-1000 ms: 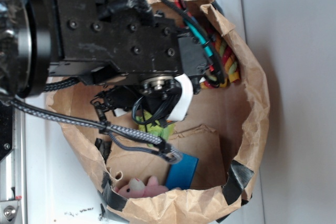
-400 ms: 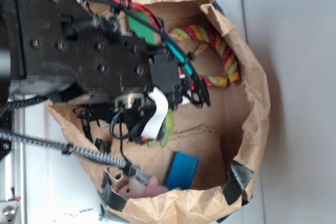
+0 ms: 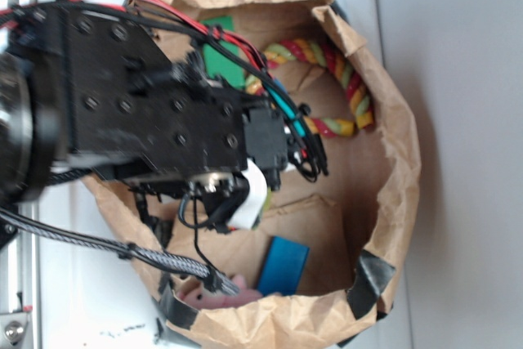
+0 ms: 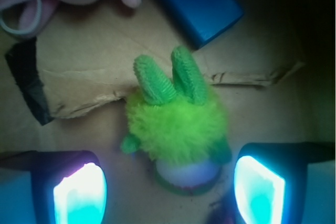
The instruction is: Grab the green animal.
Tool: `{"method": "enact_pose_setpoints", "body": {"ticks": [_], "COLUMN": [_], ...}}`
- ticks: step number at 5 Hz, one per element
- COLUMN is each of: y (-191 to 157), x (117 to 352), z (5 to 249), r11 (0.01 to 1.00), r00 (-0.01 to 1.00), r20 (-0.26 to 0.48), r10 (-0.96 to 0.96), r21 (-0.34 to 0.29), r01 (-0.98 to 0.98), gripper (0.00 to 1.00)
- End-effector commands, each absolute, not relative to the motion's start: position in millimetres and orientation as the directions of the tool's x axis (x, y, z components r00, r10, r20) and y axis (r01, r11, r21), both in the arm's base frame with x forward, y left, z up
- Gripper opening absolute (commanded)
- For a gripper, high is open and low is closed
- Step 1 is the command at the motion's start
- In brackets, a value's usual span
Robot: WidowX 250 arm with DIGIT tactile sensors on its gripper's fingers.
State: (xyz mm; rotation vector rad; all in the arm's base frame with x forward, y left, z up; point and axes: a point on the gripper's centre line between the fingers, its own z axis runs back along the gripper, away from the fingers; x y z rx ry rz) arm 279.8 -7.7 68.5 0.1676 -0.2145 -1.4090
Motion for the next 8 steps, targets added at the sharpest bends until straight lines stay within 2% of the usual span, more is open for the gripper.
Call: {"method": "enact_pose_setpoints", "body": {"ticks": [1, 2, 4, 5, 6, 8], "y": [-17, -15, -13, -7, -1, 23], "x": [300, 322, 345, 351, 352, 339], "z": [63, 58, 54, 59, 69, 100], "r11": [0.13, 0.126, 0.142, 0.159, 0.158, 0.299], "r00": [0.127, 0.125, 0.147, 0.156, 0.148, 0.273], "r20": [0.03, 0.019, 0.0, 0.034, 0.058, 0.126], "r10": [-0.991, -0.992, -0.989, -0.987, -0.987, -0.954], "r21": [0.271, 0.264, 0.248, 0.252, 0.278, 0.299], "r01": [0.954, 0.956, 0.958, 0.955, 0.947, 0.906], "gripper": [1.0, 1.0, 1.0, 0.0, 0.0, 0.0]}}
